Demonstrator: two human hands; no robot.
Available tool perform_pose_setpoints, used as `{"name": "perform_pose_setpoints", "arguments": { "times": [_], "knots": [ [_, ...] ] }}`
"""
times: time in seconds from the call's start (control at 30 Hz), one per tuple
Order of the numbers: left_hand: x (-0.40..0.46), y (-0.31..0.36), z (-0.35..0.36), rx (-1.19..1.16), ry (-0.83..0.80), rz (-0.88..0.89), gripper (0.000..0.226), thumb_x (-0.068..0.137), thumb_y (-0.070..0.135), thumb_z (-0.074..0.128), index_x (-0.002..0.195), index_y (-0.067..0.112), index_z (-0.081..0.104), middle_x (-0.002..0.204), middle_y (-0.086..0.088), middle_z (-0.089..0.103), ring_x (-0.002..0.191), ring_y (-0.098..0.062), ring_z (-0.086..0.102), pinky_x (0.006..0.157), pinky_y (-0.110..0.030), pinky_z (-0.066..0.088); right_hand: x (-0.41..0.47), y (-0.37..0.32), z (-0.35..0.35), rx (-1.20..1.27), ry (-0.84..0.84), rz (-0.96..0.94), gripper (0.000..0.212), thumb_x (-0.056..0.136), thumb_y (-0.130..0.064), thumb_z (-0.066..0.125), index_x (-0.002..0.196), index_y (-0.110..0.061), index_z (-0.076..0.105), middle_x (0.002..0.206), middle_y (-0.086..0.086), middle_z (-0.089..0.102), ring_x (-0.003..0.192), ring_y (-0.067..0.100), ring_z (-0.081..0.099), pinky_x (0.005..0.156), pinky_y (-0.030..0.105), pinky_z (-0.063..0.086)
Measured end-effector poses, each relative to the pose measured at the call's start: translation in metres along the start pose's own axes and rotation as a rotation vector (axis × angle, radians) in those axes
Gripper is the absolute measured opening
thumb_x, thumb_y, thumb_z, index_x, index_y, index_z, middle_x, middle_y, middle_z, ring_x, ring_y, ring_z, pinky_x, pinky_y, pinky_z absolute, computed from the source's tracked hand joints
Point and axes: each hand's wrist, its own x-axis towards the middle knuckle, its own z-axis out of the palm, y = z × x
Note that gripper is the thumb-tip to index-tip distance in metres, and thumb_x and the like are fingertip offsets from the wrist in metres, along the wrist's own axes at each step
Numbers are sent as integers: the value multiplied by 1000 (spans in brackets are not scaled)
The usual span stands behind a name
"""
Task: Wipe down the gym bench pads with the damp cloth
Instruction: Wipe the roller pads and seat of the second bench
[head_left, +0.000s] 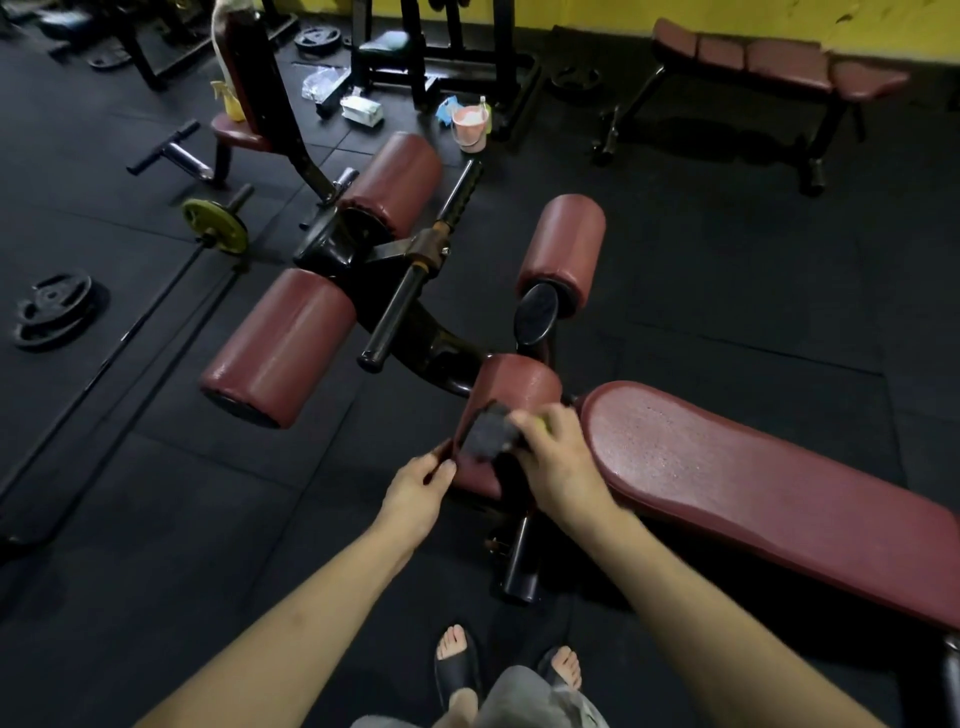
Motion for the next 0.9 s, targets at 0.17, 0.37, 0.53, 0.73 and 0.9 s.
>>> {"name": "perform_pose_setpoints", "arguments": {
  "times": [0.17, 0.37, 0.53, 0.73, 0.9],
  "knots": [
    [-8, 10, -2, 28, 37, 36, 37, 107, 32, 53, 141, 45, 57, 143, 11, 56, 133, -7, 51, 113, -25, 37, 65, 26, 6, 26, 132, 274, 36, 96, -30, 63, 126, -9, 65, 106, 16, 56, 98, 35, 51, 89, 46, 49],
    [-24, 20, 10, 138, 129, 186, 35, 105, 26, 56, 140, 27, 62, 131, 17, 57, 122, -2, 55, 92, -6, 36, -22, -22, 7, 105, 96, 183, 29, 96, -22, 64, 124, -18, 59, 106, 3, 50, 98, 22, 51, 88, 35, 49],
    [-23, 21, 11, 75, 125, 157, 41, 104, 19, 58, 144, 28, 58, 135, 16, 55, 125, -1, 52, 105, -16, 38, -29, -8, 3, 93, 48, 133, 42, 91, -9, 71, 129, -20, 56, 106, 6, 48, 98, 25, 53, 85, 43, 52],
    [-18, 23, 0, 147, 79, 89, 40, 105, 37, 56, 145, 39, 56, 136, 17, 54, 128, -4, 48, 107, -20, 35, 59, 30, 6, 56, 195, 398, 38, 100, -27, 63, 133, -10, 60, 109, 16, 52, 100, 32, 52, 91, 41, 49],
    [-19, 26, 2, 120, 132, 129, 35, 105, 20, 56, 139, 26, 63, 126, 16, 60, 115, -2, 57, 87, 1, 36, -1, -11, 11, 101, 141, 231, 28, 95, -18, 67, 123, -13, 65, 103, 7, 48, 95, 22, 50, 86, 38, 49]
  ]
}}
